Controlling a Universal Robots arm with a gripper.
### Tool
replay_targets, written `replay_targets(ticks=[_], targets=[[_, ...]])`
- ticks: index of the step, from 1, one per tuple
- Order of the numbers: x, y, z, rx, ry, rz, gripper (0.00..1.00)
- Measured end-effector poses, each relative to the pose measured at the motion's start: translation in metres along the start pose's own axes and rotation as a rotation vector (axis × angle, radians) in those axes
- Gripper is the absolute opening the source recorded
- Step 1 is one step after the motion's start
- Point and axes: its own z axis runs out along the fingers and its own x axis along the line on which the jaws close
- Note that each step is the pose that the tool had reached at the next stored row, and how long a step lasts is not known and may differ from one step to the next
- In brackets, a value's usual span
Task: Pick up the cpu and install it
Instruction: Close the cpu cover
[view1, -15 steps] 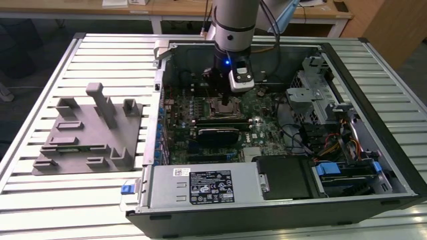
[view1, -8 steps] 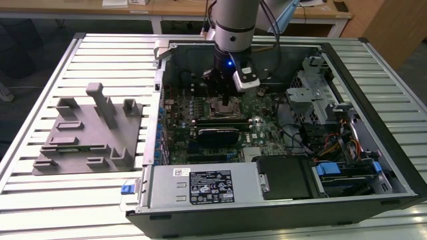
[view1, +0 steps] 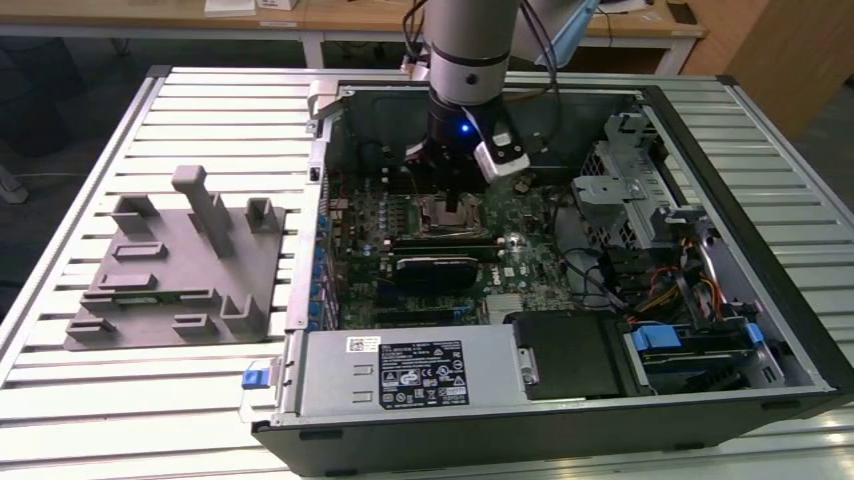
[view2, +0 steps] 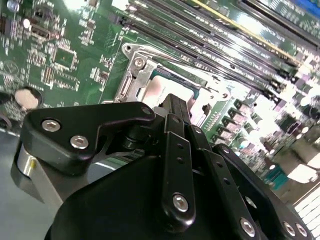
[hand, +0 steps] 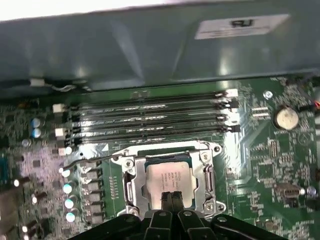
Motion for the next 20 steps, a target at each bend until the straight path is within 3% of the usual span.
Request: replay_targets(ticks=[10, 12, 17, 20], targets=[[0.0000, 0.0000, 0.0012, -0.0088, -0.0023, -0.171, 0.11], [0.0000, 0.0000, 0.0013, -0.0103, -0.0023, -0.172, 0.11], [0.0003, 0.0000, 0.0022, -0.0098, -0.0016, -0.106, 0.11], [0.0067, -0.0005, 0.0027, -0.0095, -0.0014, -0.097, 0.11]])
